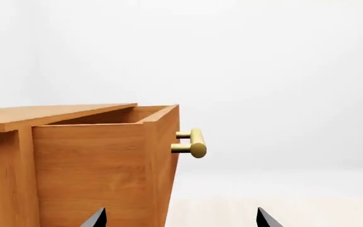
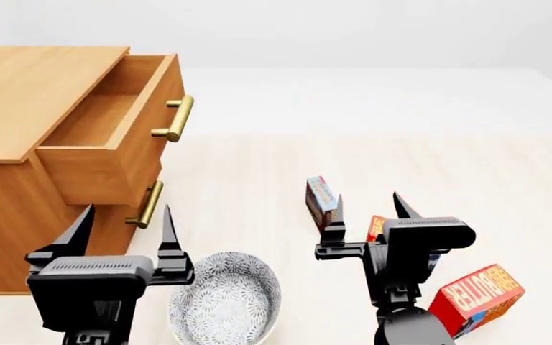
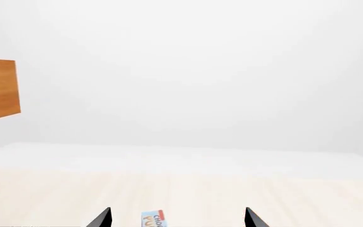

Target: Put the chocolate pudding in the top drawer of the cabinet and close it.

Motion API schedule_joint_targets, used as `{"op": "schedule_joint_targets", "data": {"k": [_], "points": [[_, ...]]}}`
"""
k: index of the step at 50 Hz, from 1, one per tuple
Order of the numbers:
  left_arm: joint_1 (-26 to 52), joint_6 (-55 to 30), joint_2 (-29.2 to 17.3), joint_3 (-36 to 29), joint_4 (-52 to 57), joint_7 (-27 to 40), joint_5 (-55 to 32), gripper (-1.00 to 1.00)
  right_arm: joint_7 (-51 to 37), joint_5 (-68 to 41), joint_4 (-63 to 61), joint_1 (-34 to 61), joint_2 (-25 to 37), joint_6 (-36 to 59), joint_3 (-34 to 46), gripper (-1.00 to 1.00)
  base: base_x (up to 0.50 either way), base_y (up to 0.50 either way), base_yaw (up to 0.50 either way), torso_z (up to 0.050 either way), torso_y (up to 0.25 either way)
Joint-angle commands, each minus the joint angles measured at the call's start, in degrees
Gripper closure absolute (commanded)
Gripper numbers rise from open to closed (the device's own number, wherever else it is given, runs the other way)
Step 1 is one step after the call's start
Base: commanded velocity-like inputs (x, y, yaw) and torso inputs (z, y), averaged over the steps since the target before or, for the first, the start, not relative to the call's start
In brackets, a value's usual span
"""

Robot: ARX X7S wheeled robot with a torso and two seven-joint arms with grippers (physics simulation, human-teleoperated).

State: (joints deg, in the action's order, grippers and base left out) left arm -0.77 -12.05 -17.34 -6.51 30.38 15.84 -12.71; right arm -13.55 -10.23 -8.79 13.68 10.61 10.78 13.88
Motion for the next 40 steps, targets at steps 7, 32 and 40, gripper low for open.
{"op": "schedule_joint_targets", "data": {"k": [7,32,40], "points": [[3.5,-5.8,-2.0,0.9,7.0,1.3,-1.1,-1.00,-0.4,-0.6,-0.6,-0.1,0.5,0.4,0.6,-1.00,0.00,0.00,0.00,0.000,0.000],[20.8,-27.6,-6.2,3.7,16.2,2.7,-9.1,-1.00,-1.0,-1.2,-1.1,0.2,1.1,0.7,1.5,-1.00,0.00,0.00,0.00,0.000,0.000],[27.4,-35.3,-7.1,3.8,16.9,3.2,-12.1,-1.00,-1.2,-1.4,-1.0,0.1,1.4,0.6,1.5,-1.00,0.00,0.00,0.00,0.000,0.000]]}}
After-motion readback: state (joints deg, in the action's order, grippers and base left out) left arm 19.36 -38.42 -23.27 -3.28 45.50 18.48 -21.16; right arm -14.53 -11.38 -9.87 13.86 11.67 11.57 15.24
